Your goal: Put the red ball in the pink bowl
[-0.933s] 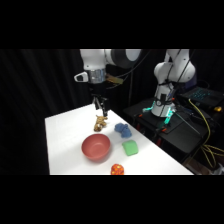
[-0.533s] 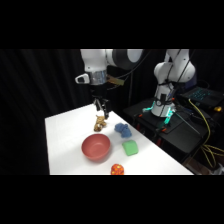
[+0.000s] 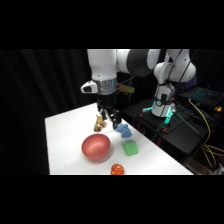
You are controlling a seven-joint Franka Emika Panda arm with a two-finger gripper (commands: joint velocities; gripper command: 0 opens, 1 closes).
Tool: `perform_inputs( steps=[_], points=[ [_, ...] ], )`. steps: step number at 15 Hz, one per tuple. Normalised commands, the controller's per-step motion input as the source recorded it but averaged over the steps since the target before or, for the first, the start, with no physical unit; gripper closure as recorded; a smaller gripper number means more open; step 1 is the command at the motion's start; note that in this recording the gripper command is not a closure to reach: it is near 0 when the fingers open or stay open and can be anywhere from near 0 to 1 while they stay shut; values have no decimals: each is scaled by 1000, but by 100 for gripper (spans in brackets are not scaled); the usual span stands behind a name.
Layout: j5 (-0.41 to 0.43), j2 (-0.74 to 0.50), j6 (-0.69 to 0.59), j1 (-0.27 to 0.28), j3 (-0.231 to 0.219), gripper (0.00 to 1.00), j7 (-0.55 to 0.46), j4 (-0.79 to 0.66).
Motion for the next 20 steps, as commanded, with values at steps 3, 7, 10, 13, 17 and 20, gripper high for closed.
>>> perform_inputs(
  steps=[3, 7, 10, 13, 17, 20],
  points=[
    [-113, 230, 247, 87, 64, 0, 79, 163],
    [-132, 291, 127, 93, 56, 0, 86, 303],
    [-117, 286, 80, 84, 55, 0, 61, 315],
    [-119, 287, 108, 63, 37, 0, 38, 250],
    [-105, 298, 95, 25, 21, 0, 4, 225],
    [-117, 277, 55, 37, 8, 0, 9, 266]
  ],
)
